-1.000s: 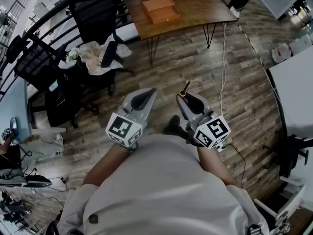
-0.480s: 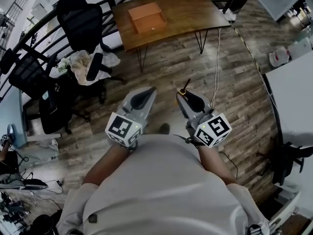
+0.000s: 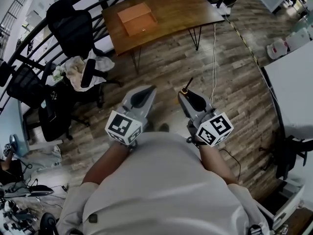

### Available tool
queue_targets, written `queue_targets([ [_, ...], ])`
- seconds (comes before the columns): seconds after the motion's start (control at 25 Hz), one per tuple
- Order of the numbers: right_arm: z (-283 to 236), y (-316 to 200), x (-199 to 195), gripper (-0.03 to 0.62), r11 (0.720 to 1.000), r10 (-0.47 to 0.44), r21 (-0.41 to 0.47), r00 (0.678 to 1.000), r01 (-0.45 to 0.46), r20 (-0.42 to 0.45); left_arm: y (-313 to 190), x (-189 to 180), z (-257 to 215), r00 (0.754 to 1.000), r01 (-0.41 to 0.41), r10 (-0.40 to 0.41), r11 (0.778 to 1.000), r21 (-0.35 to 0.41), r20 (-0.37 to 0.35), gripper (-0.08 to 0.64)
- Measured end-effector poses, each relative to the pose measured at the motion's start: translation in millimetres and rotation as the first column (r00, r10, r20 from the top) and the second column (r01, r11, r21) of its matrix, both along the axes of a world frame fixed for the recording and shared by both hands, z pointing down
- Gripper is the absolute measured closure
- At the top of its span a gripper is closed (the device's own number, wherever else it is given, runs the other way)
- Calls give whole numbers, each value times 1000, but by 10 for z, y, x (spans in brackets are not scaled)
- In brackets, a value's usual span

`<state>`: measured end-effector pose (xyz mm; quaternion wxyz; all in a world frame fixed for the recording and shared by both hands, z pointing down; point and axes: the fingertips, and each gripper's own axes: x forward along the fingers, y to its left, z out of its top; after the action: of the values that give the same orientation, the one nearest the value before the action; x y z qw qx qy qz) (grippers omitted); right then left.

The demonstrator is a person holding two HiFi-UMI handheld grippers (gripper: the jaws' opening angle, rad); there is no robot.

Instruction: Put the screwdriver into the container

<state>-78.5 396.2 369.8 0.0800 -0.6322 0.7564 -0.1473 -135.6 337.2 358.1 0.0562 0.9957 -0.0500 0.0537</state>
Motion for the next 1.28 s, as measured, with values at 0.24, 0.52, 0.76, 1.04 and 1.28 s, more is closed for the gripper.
queue_targets([
  [0.24, 39, 2, 157, 517, 1000, 31, -5, 999, -31, 18, -14, 235, 24, 999, -42, 42, 999, 0, 8, 557],
  [0.52, 97, -210, 266, 517, 999, 47, -15, 999, -47, 24, -254, 361, 104, 999, -53, 53, 998, -22, 6, 557],
  [0.76, 158, -657, 263, 517, 999, 38, -28, 999, -37, 23, -716, 374, 154, 999, -53, 53, 998, -40, -8, 557],
  [1.04, 21, -1508, 149, 517, 1000, 21, -5, 999, -21, 24, -1540, 263, -5, 999, -50, 50, 999, -22, -18, 557],
  [1.28, -119, -2156, -10, 517, 1000, 12, 6, 1000, -12, 27, -2186, 104, -141, 999, -45, 45, 999, -12, -17, 557],
])
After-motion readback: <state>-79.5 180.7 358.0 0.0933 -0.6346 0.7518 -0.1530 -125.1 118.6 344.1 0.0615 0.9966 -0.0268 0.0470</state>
